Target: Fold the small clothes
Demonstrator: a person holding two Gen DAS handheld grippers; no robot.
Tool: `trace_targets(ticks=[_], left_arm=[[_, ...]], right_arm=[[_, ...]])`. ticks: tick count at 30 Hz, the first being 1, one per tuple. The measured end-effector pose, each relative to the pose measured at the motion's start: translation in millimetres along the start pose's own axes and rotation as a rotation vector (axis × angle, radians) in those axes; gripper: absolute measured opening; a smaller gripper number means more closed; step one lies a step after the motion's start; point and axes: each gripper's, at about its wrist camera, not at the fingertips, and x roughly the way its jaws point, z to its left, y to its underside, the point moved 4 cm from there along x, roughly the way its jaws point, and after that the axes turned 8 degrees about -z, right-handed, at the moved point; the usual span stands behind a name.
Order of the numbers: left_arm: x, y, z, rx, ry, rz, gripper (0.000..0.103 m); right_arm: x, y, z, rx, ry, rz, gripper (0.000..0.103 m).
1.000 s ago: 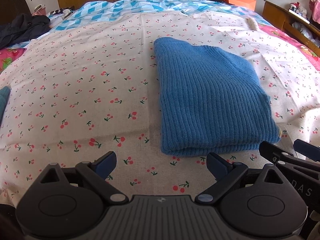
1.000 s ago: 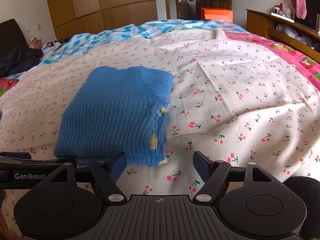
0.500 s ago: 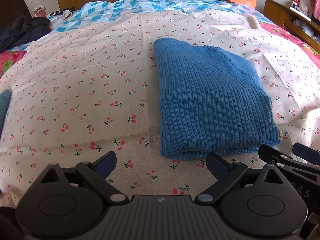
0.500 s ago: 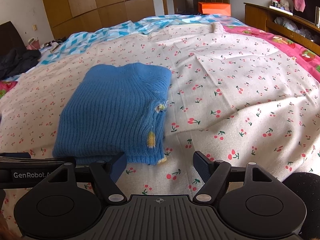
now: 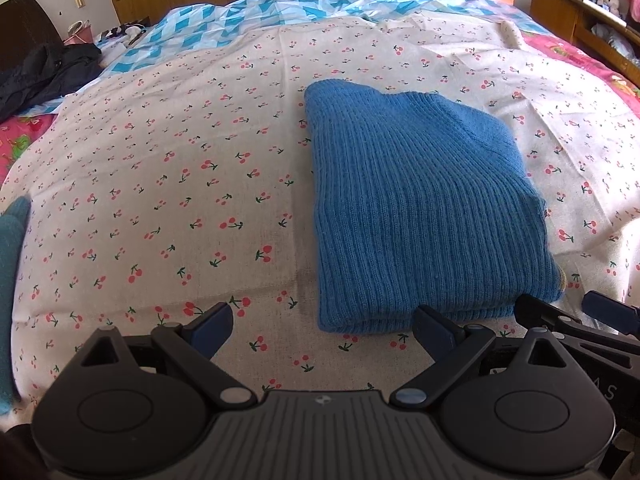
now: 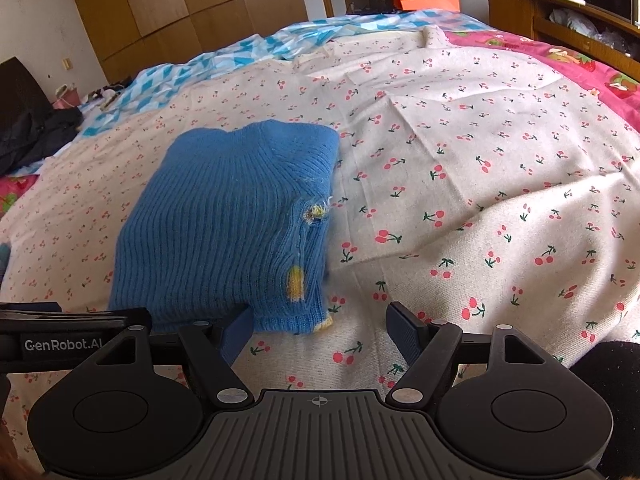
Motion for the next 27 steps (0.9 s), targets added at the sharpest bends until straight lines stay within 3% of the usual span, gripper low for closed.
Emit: trace_targets(ticks=[27], left_arm=[[5.9,-0.9,-1.8,0.025,-0.014,0.026,0.1]], right_arm=[[1.8,-0.1,0.0,0.001,0.0,0.013,0.074]])
